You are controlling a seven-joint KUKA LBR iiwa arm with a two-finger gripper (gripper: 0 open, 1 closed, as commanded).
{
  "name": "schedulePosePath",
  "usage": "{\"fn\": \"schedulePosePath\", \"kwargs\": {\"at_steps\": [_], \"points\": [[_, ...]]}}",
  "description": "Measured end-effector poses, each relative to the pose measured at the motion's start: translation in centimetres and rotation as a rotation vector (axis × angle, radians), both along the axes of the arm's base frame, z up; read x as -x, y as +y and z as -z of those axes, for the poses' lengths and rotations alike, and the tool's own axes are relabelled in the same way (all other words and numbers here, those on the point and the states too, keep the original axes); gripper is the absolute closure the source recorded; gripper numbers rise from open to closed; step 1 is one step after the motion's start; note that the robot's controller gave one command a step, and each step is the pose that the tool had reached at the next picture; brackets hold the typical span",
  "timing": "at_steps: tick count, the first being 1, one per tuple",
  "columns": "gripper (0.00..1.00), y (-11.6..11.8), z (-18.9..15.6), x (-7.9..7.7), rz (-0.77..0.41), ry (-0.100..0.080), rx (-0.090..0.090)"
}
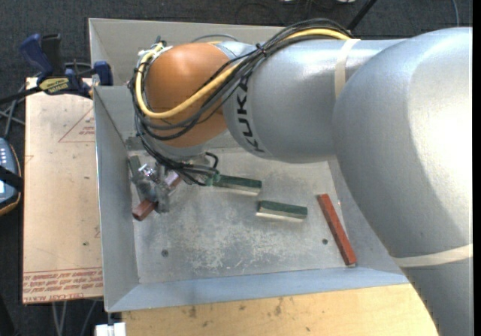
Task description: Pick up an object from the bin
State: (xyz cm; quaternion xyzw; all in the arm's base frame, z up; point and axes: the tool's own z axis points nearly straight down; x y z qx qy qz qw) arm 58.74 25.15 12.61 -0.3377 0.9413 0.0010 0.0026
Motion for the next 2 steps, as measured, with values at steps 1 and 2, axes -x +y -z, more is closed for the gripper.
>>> {"fn": "schedulePosePath", "kwargs": {"at_steps": [1,2], "points": [[1.00,0.04,-0.59,-0.07,0.000,-0.003,-0.001],[1.00,0.02,-0.89,0.01,0.001,0.001,0.000]]}}
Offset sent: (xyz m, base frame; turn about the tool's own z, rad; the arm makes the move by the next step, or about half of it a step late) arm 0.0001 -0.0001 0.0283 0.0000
